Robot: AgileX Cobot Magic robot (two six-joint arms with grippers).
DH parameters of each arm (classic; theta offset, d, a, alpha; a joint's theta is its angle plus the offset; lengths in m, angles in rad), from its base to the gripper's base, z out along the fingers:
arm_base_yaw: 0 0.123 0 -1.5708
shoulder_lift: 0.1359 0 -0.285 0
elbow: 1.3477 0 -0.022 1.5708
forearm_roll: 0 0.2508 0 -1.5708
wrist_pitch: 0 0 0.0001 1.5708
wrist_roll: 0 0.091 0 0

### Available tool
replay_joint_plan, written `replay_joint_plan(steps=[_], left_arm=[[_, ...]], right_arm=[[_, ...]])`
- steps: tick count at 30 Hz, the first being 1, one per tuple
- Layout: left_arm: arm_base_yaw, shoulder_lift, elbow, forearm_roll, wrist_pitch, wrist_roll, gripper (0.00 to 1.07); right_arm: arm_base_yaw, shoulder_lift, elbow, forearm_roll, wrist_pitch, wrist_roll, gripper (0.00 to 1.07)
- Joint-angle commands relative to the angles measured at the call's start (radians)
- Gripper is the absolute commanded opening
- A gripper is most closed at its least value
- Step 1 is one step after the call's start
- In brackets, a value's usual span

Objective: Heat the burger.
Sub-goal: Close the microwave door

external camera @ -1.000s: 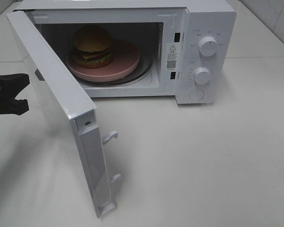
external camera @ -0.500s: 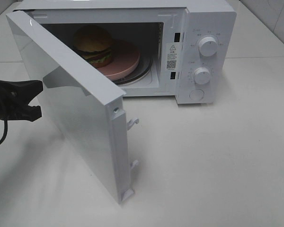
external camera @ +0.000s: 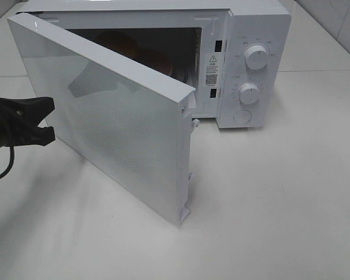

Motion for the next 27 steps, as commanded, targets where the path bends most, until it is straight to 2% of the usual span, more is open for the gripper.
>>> replay_joint_plan(steps=[1, 12, 21, 27], left_arm=[[-0.027, 0.019, -0.033, -0.027, -0.005, -0.002, 0.0], [-0.109, 0.079, -0.096, -0.097, -0.01, -0.002, 0.0], [-0.122, 0.091, -0.115, -0.11, -0.012, -0.002, 0.0], [-0.135, 0.091, -0.115, -0.169, -0.012, 0.0, 0.0]], right_arm=[[-0.005, -0.029, 0.001, -0.005, -0.006, 0.0, 0.76], [-0.005, -0.029, 0.001, -0.005, -0.006, 0.0, 0.76], [-0.005, -0.029, 0.001, -0.005, -0.006, 0.0, 0.76], [-0.005, -0.029, 0.001, -0.005, -0.006, 0.0, 0.76]])
